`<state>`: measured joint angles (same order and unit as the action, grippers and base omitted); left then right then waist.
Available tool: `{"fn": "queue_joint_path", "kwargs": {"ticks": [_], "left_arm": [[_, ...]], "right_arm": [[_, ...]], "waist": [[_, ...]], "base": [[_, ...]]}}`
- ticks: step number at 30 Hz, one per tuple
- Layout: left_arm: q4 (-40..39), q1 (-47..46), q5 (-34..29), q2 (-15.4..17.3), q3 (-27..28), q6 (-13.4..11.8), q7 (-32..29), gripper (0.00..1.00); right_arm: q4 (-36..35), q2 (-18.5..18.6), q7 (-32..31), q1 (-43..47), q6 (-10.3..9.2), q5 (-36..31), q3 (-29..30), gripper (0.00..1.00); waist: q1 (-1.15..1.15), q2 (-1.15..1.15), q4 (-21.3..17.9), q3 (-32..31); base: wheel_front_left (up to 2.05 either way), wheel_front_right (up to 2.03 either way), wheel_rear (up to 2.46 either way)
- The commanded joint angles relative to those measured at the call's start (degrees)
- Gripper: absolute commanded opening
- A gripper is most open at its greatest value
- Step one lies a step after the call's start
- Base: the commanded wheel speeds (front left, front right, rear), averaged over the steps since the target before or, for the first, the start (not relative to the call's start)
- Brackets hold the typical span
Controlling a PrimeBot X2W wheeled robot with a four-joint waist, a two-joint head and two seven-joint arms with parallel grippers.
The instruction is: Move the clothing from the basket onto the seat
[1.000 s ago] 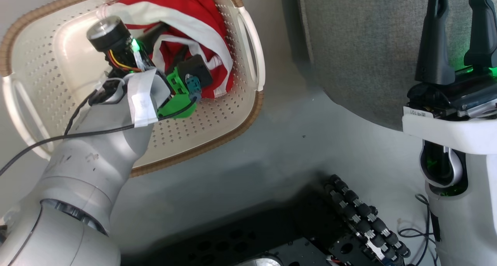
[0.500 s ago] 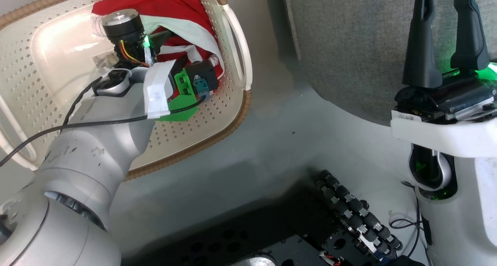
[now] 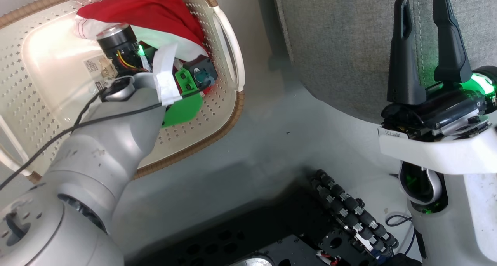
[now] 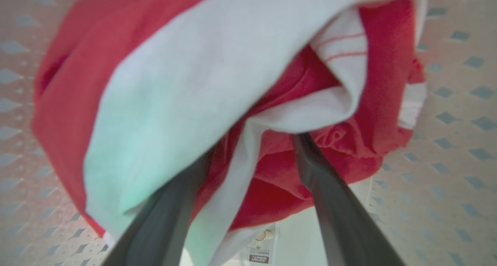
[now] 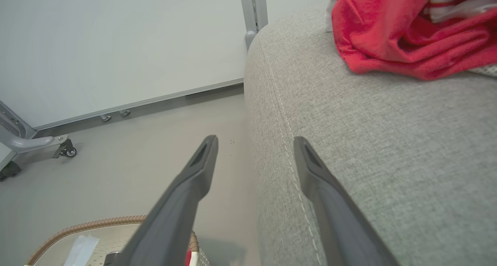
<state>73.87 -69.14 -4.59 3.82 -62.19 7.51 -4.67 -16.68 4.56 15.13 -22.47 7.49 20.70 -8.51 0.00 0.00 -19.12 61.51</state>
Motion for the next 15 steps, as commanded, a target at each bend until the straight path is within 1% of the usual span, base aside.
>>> {"fn": "queue_joint_path", "kwargs": {"ticks": [1,8,12,15], "left_arm": [[-0.03,-1.63,0.96,0.86,-0.66,-0.09,-0.21,1.0],[-0.03,-2.9,5.57,1.75,-2.58,-0.09,-0.24,1.0],[-0.04,-3.68,6.79,1.78,-3.76,-0.1,-0.55,1.0],[-0.04,-2.84,7.79,1.65,-4.67,-0.1,-1.87,1.0]], "right_arm": [[-0.47,-0.09,0.02,0.87,0.0,-0.37,-0.12,1.0],[-1.3,0.1,0.02,1.82,0.0,-0.5,-0.42,1.0],[-1.63,0.3,0.02,1.87,0.0,-0.5,-0.47,1.0],[-1.81,0.48,0.02,2.18,0.0,-0.73,-0.61,1.0]], "waist": [[0.0,0.0,-0.02,0.11],[0.0,0.0,0.18,0.61],[0.0,0.0,0.26,0.68],[0.0,0.0,0.28,0.44]], "base": [[0.0,0.0,0.0],[0.0,0.0,0.0],[0.0,0.0,0.0],[0.0,0.0,0.0]]}}
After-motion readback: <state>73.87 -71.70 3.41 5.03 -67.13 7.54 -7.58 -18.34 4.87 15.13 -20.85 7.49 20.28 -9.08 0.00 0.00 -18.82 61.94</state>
